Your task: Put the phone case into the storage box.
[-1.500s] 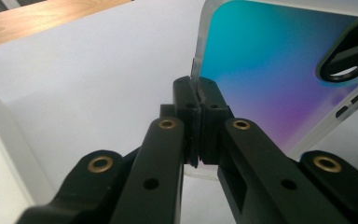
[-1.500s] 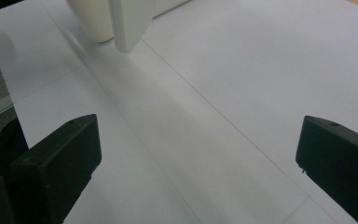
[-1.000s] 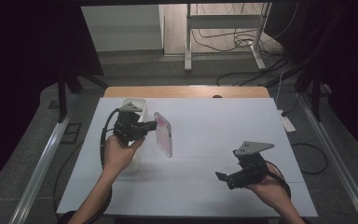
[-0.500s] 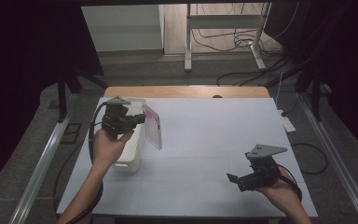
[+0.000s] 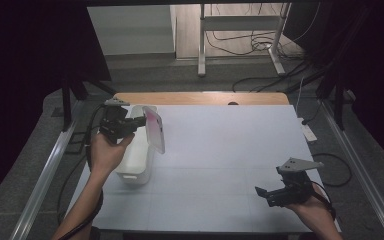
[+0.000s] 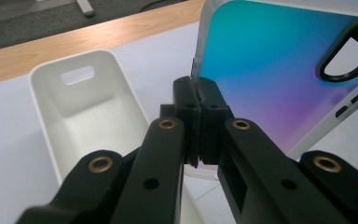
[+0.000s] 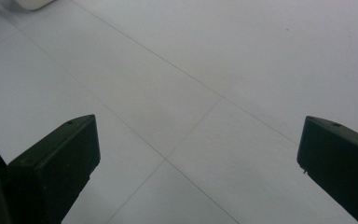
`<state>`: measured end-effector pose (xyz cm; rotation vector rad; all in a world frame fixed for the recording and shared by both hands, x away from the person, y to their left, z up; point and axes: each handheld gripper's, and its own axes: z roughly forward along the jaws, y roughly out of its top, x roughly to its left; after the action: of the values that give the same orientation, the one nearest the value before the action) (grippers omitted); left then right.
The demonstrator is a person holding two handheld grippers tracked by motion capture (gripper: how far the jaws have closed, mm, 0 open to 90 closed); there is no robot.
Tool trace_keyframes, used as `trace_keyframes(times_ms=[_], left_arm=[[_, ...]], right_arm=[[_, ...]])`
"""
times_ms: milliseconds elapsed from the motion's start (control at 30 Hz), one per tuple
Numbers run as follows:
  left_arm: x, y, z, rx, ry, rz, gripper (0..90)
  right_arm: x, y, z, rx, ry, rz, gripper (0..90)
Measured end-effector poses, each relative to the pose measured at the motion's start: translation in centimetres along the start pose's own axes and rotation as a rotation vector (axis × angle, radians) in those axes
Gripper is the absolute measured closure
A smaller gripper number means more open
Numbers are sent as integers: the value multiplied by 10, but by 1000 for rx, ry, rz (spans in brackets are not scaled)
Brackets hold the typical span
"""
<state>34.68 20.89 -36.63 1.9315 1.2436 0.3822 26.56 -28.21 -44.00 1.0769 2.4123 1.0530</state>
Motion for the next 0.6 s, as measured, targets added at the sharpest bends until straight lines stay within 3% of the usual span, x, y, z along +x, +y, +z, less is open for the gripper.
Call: trace_keyframes(times_ms=[600], left_arm=[[27, 9, -8, -12, 74, -40, 882]], right_arm=[[-15, -26, -23, -13, -96, 98, 0]])
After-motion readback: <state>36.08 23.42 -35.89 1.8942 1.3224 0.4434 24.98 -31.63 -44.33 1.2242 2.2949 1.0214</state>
